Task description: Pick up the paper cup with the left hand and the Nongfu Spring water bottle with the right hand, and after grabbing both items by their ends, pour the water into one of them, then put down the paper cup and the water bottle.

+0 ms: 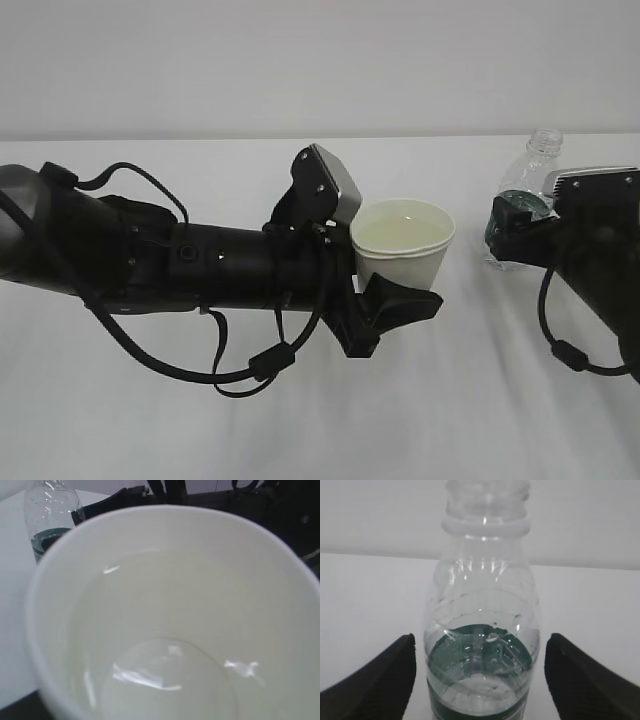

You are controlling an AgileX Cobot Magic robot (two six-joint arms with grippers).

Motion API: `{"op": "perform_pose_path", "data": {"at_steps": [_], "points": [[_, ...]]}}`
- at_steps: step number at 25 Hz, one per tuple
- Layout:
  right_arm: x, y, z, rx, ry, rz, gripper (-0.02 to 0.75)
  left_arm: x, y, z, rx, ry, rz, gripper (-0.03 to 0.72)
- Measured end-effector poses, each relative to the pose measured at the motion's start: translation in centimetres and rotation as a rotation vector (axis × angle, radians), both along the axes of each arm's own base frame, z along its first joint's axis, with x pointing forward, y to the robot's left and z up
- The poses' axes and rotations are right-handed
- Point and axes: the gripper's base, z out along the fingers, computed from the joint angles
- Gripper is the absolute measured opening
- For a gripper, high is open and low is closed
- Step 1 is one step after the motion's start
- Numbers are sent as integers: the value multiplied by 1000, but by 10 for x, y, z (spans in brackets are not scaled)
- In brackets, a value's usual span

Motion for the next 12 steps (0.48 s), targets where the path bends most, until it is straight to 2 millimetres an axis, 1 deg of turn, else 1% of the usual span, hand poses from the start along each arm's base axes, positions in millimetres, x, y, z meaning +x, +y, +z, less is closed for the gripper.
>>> {"op": "perform_pose_path", "data": {"at_steps": [5,9,12], "points": [[-17,-2,18,3,-23,0,596,2,0,1,-12,7,20,450],[-35,-5,35,7,-49,0,596,4,1,2,-20,0,40,450],[-50,-7,49,11,-77,0,596,9,6,2,-25,1,65,450]]}}
